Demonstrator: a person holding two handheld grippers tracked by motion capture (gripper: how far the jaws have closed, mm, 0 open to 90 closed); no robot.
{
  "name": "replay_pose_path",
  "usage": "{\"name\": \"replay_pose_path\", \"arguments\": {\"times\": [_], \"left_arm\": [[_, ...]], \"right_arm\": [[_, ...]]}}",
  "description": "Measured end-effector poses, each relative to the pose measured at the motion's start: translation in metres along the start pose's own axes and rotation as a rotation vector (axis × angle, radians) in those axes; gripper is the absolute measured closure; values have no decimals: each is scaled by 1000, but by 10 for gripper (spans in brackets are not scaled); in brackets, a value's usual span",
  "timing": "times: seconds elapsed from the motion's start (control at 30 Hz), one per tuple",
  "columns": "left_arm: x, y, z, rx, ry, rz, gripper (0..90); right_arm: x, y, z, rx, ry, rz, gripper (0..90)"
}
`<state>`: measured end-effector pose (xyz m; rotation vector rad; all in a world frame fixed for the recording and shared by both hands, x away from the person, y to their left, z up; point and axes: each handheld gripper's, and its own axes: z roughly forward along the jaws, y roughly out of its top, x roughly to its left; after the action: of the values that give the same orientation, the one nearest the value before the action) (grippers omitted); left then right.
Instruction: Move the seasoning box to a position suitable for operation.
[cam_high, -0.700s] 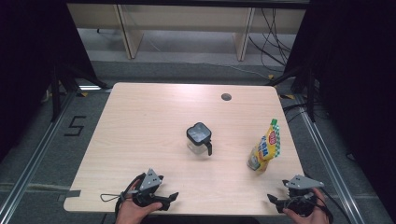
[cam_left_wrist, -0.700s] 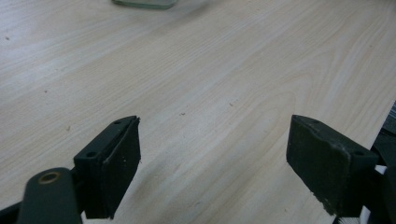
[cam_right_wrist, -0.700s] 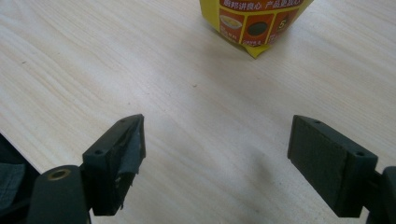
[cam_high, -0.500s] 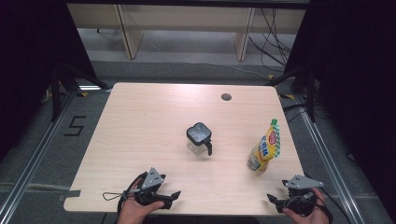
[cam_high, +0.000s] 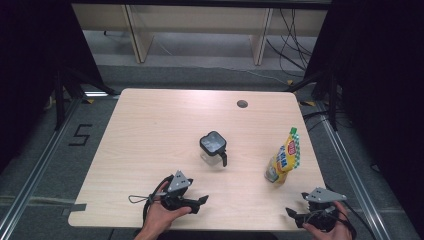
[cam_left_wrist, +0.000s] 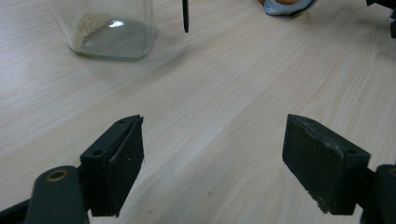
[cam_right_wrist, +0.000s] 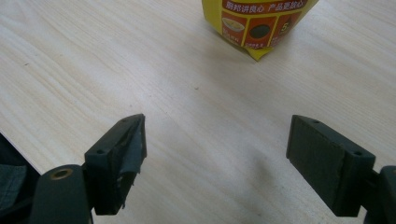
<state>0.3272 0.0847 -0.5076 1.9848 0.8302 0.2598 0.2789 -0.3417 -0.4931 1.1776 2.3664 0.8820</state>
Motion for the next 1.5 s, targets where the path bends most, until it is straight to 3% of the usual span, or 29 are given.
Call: {"name": "replay_pose_path", "arguments": {"times": [0.17, 0.2, 0.23, 0.33, 0.4, 0.47, 0.53, 0.7, 0.77, 0.8, 0.83, 0.9, 0.97, 1.0, 1.03, 1.07, 1.13, 1.17, 1.2, 1.23, 1.27, 1.33, 1.37, 1.43, 1.5], "left_arm": [[0, 13, 12, -10, 11, 12, 229], [-2, 18, 18, -12, 16, 6, 280], [-1, 21, 21, -10, 18, 29, 292], [-3, 26, 29, -11, 22, 30, 332], [-6, 30, 38, -20, 21, 13, 391], [-7, 36, 49, -12, 59, 73, 426], [-9, 38, 57, -8, 68, 80, 460], [-8, 45, 73, -27, 75, 47, 511], [-2, 49, 78, -13, 88, 111, 514], [-7, 48, 83, -27, 35, 33, 511], [-5, 50, 83, -28, 107, 53, 510], [-3, 53, 86, -40, 106, 30, 518], [0, 55, 87, -44, 93, 10, 539], [3, 56, 89, -59, 87, 30, 547], [2, 56, 92, -48, 28, -15, 559], [3, 56, 92, -61, 83, 3, 582], [5, 58, 93, -54, 100, 26, 605], [3, 58, 94, -61, 88, -5, 614], [3, 58, 94, -61, 88, -5, 620], [6, 60, 94, -63, 109, 54, 620], [3, 60, 96, -69, 71, -1, 641], [5, 64, 96, -70, 103, 50, 681], [2, 64, 97, -78, 79, 4, 699], [1, 66, 97, -72, 122, 2, 717], [2, 65, 98, -64, 121, 0, 767]], "right_arm": [[-1, 0, 1, -9, -3, -14, 214], [0, 0, 1, -4, -11, -11, 214], [0, 0, 1, -7, -7, -5, 214], [1, 0, 1, -4, -6, 8, 215], [0, 0, 1, -6, -7, -1, 215], [-1, -1, 1, -3, -7, -13, 218], [-1, -1, 1, -4, -6, -13, 218], [0, -1, 1, 13, 9, -10, 226], [0, -1, 2, 11, 10, -23, 230], [0, -1, 3, 10, 13, -23, 230], [0, -1, 3, 11, 14, -21, 230], [0, -1, 3, 12, 14, -22, 230], [-1, -2, 3, 11, 17, -33, 231], [0, -2, 3, 25, 21, -19, 231], [-1, -2, 3, 24, 18, -22, 231], [-2, -1, 4, 13, 16, -33, 231], [-2, -2, 3, 21, 16, -34, 231], [-1, -2, 3, 25, 21, -24, 232], [-1, -2, 3, 25, 21, -24, 232], [-1, -2, 3, 24, 22, -25, 232], [-1, -2, 3, 27, 22, -27, 232], [-1, -2, 4, 30, 26, -22, 232], [-1, -2, 3, 31, 29, -22, 232], [-1, -2, 4, 30, 29, -22, 233], [0, -3, 4, 32, 30, -14, 233]]}}
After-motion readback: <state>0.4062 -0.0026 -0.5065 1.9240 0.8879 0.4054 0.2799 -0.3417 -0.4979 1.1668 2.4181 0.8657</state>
